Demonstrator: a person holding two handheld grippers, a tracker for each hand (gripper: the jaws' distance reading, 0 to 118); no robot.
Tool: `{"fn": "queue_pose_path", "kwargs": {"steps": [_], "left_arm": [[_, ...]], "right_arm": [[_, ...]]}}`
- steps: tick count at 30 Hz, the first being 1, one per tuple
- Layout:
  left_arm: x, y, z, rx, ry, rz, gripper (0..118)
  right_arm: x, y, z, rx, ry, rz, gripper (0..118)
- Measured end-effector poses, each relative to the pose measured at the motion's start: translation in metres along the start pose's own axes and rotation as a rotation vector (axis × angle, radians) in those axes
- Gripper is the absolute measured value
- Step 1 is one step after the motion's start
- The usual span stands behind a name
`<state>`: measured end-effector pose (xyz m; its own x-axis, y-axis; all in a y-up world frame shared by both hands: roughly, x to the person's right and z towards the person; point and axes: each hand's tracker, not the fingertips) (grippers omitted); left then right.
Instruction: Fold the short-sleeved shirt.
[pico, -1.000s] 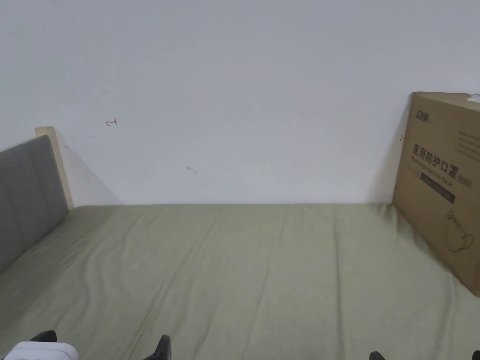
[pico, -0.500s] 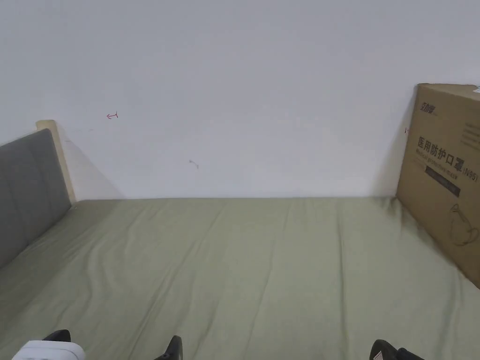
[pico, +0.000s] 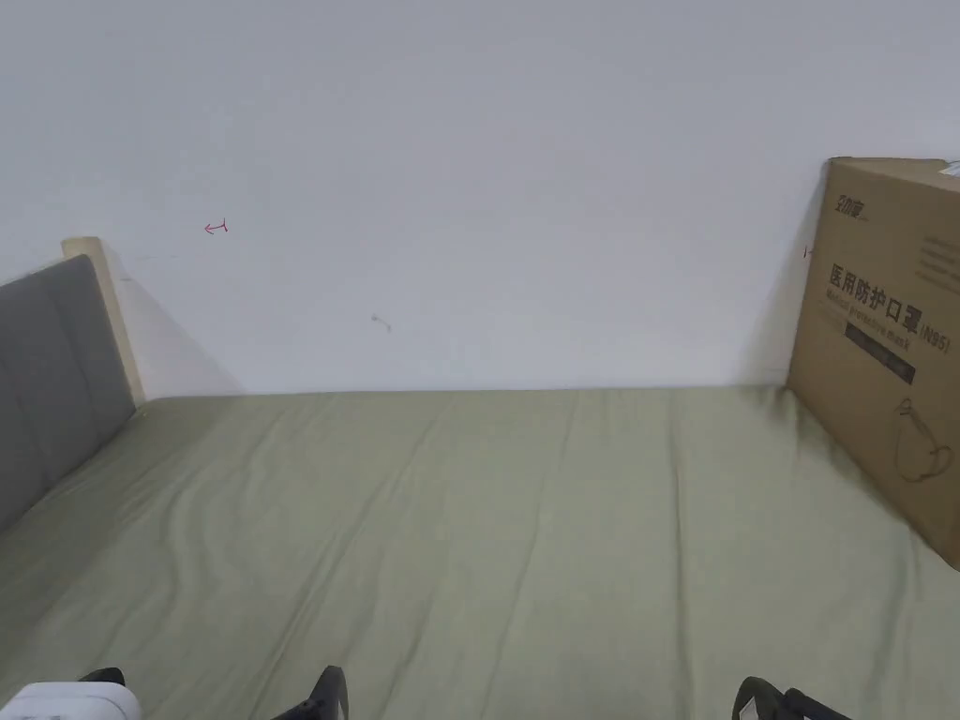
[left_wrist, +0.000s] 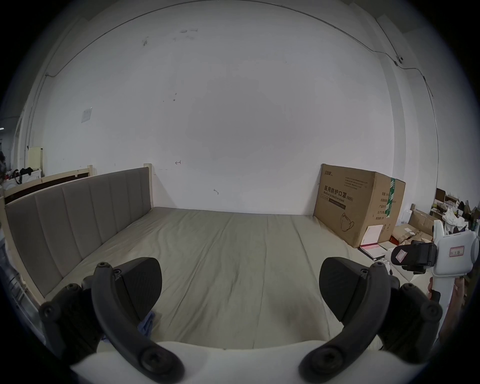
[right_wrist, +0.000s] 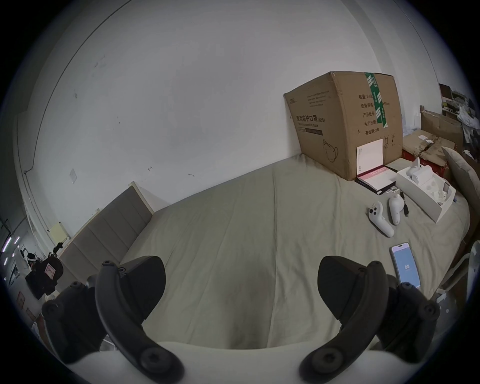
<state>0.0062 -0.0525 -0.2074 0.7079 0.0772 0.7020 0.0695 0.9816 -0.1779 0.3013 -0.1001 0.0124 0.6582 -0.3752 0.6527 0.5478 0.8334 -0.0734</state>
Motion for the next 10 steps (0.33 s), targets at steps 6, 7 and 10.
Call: {"fn": "queue_pose_path", "kwargs": {"steps": [6,7,10], "left_arm": [[0.0033,-0.0005,-0.002,-0.006,-0.007,-0.009,118],[0.0041,-0.0007,-0.0024,-0.007,-0.01,-0.01,118],[0.0067,-0.0019,-0.0047,-0.014,-0.02,-0.019,118]], "right_arm": [[-0.0003,-0.0014,-0.0052,-0.011,-0.011,-0.037,116],[-0.0001,-0.0018,-0.0055,-0.005,-0.013,-0.035,116],[-0.0001,-0.0017,-0.0042,0.023,-0.001,-0.012,116]]}}
